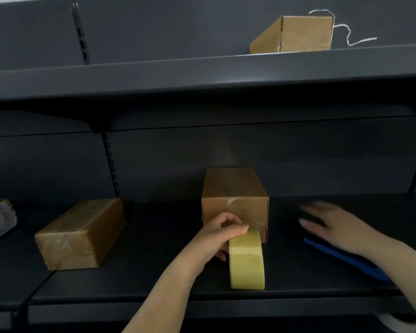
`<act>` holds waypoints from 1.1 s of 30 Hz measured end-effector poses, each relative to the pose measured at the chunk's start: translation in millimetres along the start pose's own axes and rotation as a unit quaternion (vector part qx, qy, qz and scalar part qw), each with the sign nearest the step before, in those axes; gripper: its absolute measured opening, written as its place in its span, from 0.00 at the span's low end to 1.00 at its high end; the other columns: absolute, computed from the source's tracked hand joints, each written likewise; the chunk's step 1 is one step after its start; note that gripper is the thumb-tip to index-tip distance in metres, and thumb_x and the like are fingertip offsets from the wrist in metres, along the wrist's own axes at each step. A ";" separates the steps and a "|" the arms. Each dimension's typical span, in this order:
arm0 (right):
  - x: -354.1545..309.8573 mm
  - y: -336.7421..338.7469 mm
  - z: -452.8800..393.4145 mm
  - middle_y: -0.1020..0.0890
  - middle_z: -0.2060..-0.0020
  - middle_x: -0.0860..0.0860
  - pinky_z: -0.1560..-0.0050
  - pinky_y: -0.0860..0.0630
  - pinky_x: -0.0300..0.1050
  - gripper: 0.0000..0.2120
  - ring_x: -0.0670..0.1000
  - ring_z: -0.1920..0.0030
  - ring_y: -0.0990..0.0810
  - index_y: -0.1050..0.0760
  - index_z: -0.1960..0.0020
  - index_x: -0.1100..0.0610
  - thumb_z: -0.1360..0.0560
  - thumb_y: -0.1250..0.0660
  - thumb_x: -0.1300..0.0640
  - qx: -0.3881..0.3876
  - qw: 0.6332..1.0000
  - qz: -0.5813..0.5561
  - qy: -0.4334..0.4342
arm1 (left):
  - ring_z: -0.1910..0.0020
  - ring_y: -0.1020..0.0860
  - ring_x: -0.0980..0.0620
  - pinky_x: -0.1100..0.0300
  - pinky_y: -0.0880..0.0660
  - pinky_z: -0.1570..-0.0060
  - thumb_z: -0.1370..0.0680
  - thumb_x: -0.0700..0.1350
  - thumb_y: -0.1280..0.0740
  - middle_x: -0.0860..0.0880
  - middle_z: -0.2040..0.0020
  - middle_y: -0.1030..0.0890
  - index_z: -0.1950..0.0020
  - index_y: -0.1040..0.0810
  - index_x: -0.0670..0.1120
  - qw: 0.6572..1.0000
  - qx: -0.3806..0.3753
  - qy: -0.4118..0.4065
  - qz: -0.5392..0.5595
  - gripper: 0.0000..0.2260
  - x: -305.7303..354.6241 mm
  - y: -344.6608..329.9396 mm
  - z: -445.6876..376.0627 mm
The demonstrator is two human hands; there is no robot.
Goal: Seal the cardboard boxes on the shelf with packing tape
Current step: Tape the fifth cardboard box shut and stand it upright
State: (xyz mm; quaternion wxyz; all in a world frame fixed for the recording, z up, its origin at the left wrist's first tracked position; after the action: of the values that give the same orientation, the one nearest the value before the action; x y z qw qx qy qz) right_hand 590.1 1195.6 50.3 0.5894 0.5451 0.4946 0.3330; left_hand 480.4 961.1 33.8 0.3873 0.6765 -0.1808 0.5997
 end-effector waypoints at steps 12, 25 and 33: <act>-115.7 -8.1 -62.9 0.26 0.34 0.47 0.39 0.27 0.48 0.28 0.48 0.34 0.28 0.28 0.34 0.49 0.29 0.36 0.36 0.220 0.943 0.012 0.248 | 0.55 0.18 0.54 0.62 0.27 0.57 0.39 0.54 0.26 0.52 0.58 0.15 0.58 0.16 0.51 0.987 0.018 0.017 0.159 0.13 -6.8 -3.9 6.4; -103.4 -4.4 -46.6 0.25 0.35 0.51 0.37 0.33 0.46 0.35 0.52 0.36 0.27 0.35 0.29 0.49 0.29 0.54 0.30 0.230 0.953 -0.039 0.195 | 0.58 0.18 0.62 0.65 0.25 0.60 0.29 0.44 0.28 0.59 0.58 0.16 0.60 0.15 0.54 0.991 0.079 -0.019 0.104 0.05 5.4 7.1 27.5; -101.8 -15.6 -47.2 0.28 0.34 0.47 0.43 0.28 0.47 0.39 0.50 0.35 0.31 0.35 0.29 0.49 0.35 0.32 0.33 0.201 0.960 0.023 0.194 | 0.57 0.21 0.55 0.63 0.30 0.63 0.30 0.45 0.27 0.54 0.62 0.17 0.64 0.18 0.54 0.954 0.285 -0.015 -0.090 0.04 1.7 85.4 43.3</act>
State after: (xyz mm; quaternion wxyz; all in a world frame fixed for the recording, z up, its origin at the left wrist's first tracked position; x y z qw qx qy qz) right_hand 513.8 1112.7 61.5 0.3526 0.5880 0.6437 0.3399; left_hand 449.2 875.2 62.4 0.2278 0.7811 0.0536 0.5789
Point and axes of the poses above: each hand's wrist, its own z-axis away from the middle knuckle, its own y-axis out of the back of the hand, x = y × z, the point moved 3 cm from there along -z, towards the middle knuckle
